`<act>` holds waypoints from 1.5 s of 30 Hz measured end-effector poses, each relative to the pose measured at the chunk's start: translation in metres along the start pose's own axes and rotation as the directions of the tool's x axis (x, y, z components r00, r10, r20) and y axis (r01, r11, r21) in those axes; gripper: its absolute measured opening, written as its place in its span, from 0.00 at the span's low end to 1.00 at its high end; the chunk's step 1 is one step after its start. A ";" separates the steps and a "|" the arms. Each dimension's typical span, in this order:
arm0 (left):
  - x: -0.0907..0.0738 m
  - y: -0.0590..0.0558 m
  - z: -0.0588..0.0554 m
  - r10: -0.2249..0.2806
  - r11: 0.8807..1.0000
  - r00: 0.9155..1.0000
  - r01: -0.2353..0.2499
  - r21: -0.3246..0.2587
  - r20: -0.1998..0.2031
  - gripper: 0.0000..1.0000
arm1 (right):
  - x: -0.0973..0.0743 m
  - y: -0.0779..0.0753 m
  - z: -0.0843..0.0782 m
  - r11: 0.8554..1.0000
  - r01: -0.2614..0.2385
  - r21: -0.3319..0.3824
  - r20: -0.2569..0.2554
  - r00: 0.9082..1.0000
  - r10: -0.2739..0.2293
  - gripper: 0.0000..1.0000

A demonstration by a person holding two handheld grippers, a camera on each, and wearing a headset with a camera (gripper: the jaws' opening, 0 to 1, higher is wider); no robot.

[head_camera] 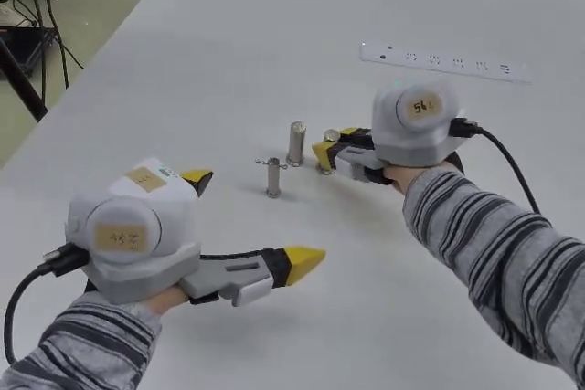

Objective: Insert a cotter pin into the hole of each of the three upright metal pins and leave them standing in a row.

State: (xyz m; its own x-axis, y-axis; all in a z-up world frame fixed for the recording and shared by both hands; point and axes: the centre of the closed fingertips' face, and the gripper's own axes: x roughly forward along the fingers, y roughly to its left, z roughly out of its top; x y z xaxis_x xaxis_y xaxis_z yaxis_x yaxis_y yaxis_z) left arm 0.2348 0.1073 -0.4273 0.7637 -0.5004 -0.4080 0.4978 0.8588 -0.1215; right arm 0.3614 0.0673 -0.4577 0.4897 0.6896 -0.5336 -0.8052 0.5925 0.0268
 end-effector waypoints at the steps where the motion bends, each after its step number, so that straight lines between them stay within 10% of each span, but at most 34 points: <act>1: 0.000 0.000 0.000 0.001 1.000 1.000 -0.001 0.000 -0.001 0.99 | -0.001 0.000 0.000 1.000 0.000 -0.009 -0.006 1.000 0.000 0.09; 45: 0.004 -0.006 0.003 -0.034 0.998 0.999 0.034 0.047 0.003 0.99 | -0.066 0.057 -0.047 0.984 -0.143 -0.103 -0.053 0.989 0.139 0.09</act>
State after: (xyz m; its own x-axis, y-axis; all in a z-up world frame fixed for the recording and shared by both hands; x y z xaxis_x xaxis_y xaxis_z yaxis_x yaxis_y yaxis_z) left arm 0.2359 0.0997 -0.4259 0.7474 -0.5294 -0.4013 0.5419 0.8353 -0.0927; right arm 0.2674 0.0364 -0.4605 0.3550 0.7420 -0.5687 -0.8973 0.4411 0.0155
